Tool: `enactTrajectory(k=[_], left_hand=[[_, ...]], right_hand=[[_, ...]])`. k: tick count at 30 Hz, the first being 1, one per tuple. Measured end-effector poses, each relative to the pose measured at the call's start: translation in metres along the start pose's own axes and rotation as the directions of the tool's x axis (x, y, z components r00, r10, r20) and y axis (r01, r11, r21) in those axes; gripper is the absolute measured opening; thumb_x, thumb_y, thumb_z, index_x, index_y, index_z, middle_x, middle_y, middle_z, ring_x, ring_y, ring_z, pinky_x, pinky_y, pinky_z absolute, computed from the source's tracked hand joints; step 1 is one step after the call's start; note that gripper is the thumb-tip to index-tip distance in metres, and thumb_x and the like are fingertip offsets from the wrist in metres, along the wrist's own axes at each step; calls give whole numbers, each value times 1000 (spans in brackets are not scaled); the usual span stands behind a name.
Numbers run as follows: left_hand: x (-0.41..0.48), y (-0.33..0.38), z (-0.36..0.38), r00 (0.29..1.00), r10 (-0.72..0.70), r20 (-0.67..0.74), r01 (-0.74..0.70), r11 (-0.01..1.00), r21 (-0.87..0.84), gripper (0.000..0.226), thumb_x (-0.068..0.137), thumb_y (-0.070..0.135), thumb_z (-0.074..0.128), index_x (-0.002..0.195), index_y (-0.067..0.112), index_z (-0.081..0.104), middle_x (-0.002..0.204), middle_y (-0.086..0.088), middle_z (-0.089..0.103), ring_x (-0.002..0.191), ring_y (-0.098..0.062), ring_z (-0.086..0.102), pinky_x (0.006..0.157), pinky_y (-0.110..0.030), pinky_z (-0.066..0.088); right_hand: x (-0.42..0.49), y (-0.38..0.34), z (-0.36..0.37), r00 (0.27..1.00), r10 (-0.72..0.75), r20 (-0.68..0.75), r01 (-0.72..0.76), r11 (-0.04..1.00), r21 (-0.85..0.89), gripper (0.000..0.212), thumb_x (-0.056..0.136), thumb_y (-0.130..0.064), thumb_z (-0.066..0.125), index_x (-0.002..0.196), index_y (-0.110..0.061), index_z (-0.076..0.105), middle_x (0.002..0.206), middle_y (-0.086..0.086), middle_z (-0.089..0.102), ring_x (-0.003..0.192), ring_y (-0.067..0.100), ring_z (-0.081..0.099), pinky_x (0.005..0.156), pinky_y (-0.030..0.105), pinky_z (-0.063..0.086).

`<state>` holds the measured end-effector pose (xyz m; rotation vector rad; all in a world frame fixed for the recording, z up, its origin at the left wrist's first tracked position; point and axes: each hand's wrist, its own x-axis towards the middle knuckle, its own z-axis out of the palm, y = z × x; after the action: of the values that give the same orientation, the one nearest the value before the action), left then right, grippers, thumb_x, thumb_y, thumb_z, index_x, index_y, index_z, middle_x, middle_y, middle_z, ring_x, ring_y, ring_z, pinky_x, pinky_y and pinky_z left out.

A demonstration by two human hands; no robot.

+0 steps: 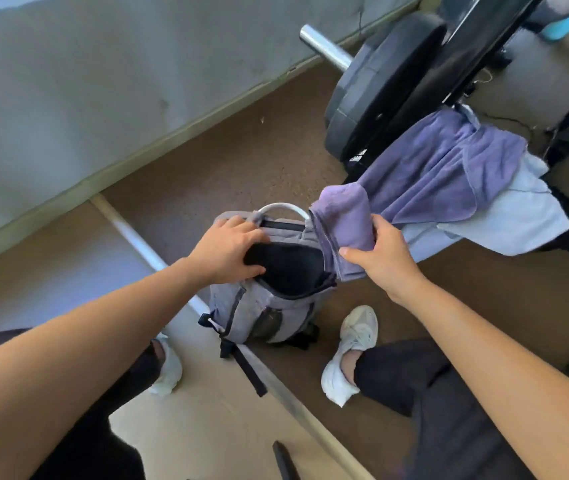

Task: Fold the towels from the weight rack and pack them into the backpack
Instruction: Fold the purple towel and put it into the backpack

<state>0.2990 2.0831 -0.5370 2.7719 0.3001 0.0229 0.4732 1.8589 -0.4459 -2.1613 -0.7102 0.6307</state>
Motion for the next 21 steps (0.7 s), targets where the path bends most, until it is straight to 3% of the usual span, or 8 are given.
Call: enactTrajectory(k=[2, 4, 7, 12, 16, 19, 21], left_hand=[[-3, -8, 25, 999, -13, 40, 13, 1000, -3, 87, 70, 70, 70, 142, 24, 58, 151, -1, 54, 139, -30, 46, 113, -52, 40], [-7, -13, 44, 995, -45, 89, 44, 999, 13, 115, 65, 84, 62, 158, 21, 39, 168, -2, 31, 154, -30, 26, 125, -52, 23], [-10, -10, 65, 996, -39, 82, 38, 999, 17, 139, 57, 93, 62, 164, 15, 21, 173, -8, 17, 158, -33, 11, 129, -52, 10], [-18, -3, 89, 994, -97, 49, 98, 995, -19, 147, 53, 96, 61, 165, 14, 13, 172, -16, 13, 159, -38, 6, 129, -51, 5], [-24, -2, 95, 995, -104, 4, 104, 995, -6, 146, 54, 96, 62, 164, 10, 19, 173, -15, 6, 158, -39, 10, 126, -54, 11], [-20, 1, 91, 992, -125, -10, 125, 992, 6, 148, 53, 95, 64, 164, 9, 17, 173, -15, 7, 157, -39, 13, 123, -51, 11], [-17, 2, 88, 992, -129, 4, 129, 991, 28, 149, 53, 94, 64, 165, 10, 13, 173, -14, 5, 157, -39, 13, 122, -51, 13]], right_hand=[[15, 1, 15, 1000, 5, -17, -4, 1000, 21, 41, 82, -9, 79, 115, -19, 56, 109, -1, 66, 98, 13, 61, 72, 13, 48], [28, 5, 31, 1000, 9, 12, -9, 999, 41, 42, 80, -10, 79, 114, -21, 56, 107, -3, 66, 98, 12, 62, 77, 16, 50], [39, 13, 58, 989, -25, 145, 26, 1000, -6, 44, 80, -11, 79, 118, -18, 56, 109, -4, 66, 98, 6, 62, 79, 12, 49], [40, 41, 102, 922, -42, 386, 126, 973, -195, 34, 88, -15, 71, 118, -10, 55, 109, 3, 66, 103, 20, 62, 84, 34, 49], [37, 81, 123, 899, 79, 431, 103, 919, -382, 29, 94, -19, 61, 121, -14, 50, 117, 12, 65, 106, 29, 62, 86, 39, 49], [35, 106, 131, 868, 166, 468, 165, 793, -587, 26, 93, -15, 60, 114, -15, 43, 117, 21, 63, 106, 42, 61, 81, 42, 45], [35, 116, 137, 874, 177, 452, 174, 755, -632, 28, 93, -15, 60, 115, -13, 44, 114, 19, 64, 103, 41, 63, 81, 45, 48]])
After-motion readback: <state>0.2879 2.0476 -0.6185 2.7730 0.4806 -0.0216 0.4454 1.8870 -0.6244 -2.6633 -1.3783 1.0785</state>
